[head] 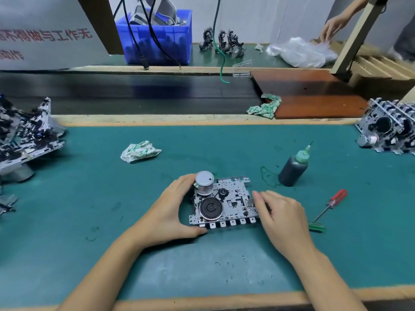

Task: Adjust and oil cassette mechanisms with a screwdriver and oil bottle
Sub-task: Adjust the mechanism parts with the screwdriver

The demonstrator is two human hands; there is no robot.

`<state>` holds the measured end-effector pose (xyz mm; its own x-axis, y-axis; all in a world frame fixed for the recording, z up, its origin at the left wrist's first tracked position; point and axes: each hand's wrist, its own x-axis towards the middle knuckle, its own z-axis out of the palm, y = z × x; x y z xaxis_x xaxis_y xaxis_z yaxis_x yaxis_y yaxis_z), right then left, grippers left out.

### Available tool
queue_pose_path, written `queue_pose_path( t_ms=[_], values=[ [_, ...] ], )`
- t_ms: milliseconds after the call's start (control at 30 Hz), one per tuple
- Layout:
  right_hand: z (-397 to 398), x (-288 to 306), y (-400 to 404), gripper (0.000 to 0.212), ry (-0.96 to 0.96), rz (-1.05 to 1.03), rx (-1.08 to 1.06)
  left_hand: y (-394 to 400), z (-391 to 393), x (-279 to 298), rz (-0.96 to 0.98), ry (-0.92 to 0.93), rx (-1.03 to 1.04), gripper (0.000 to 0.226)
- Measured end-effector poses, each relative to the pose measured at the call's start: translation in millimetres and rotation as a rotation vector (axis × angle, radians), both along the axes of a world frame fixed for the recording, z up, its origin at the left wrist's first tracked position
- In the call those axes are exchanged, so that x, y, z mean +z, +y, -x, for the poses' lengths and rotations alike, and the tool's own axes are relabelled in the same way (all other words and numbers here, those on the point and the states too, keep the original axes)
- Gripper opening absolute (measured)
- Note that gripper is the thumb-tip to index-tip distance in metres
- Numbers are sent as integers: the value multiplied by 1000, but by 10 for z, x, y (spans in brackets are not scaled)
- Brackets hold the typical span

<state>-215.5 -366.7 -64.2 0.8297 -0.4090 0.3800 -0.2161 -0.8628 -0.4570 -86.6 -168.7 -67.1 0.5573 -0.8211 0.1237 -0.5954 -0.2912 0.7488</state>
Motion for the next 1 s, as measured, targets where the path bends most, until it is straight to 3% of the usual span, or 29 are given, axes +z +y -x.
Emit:
queue_pose_path(
  t_ms=[167, 300, 700, 833, 1000],
  values=[
    [13, -53, -26, 39, 47, -27, 13, -31, 22, 10, -58, -11, 2, 108],
    [1, -58, -21, 41, 66, -28, 42, -84, 90, -16, -25, -136, 87, 88],
    [-3, -57, 7, 39, 158, -57, 66, -58, 93, -22, 2, -71, 130, 87],
    [-4, -54, -38, 38, 126, -16, 10, -47, 58, -18, -20, -31, 108, 98],
    [20, -32, -219, 33, 244, 14, -122, -36, 52, -28, -19, -53, 112, 104]
  ],
)
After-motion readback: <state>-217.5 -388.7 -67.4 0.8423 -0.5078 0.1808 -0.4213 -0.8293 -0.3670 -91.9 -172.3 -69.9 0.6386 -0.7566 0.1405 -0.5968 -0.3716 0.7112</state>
